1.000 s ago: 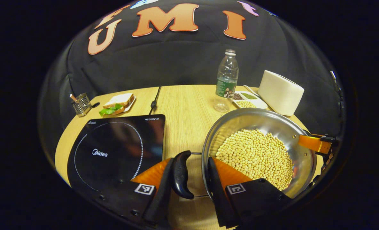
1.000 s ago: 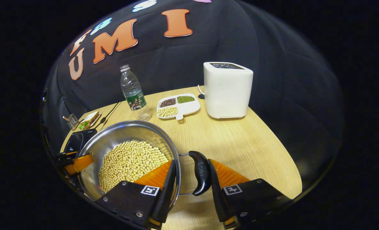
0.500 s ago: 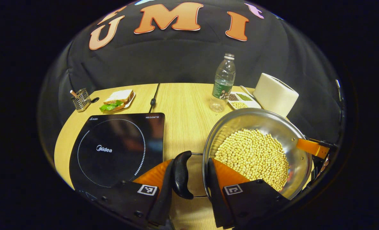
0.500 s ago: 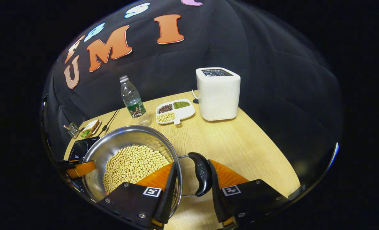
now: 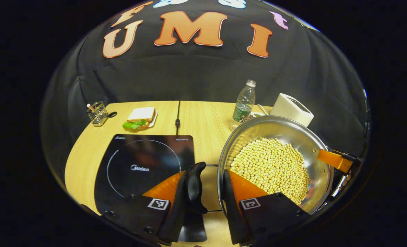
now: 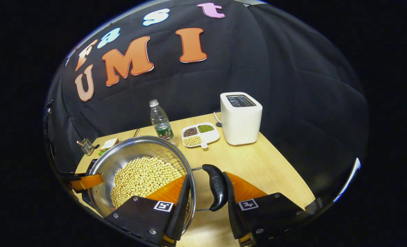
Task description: First push the handle of the pot to place it horizontally, then grasp the pot with both hands and set it on the induction cooktop.
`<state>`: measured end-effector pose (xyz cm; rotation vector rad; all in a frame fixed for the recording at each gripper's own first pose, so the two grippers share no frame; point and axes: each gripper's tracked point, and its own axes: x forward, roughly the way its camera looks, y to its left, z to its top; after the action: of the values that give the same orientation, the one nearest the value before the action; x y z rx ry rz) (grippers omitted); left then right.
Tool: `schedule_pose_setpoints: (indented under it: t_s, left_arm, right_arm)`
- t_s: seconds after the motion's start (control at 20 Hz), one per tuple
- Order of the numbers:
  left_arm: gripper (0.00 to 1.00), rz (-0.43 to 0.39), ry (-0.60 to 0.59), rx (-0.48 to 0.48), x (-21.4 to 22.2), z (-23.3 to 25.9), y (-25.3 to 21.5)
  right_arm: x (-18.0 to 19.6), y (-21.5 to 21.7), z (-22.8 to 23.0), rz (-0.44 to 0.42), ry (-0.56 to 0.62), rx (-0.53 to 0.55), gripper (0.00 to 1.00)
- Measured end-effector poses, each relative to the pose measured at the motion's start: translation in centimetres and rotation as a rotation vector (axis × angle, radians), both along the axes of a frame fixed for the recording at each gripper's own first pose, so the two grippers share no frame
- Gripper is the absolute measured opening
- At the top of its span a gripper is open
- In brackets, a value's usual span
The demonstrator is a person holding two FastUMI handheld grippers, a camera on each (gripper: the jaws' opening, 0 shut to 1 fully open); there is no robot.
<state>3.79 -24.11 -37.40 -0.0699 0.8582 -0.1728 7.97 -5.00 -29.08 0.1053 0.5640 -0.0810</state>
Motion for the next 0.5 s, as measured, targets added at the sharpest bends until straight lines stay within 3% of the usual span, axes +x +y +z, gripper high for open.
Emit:
schedule_pose_setpoints:
  t_s: [0.5]
  left_arm:
    - [0.61,0.094,-0.038,0.024,0.7,4.0,12.0]
  right_arm:
    - [0.5,11.8,3.3,0.097,-0.031,0.002,0.54]
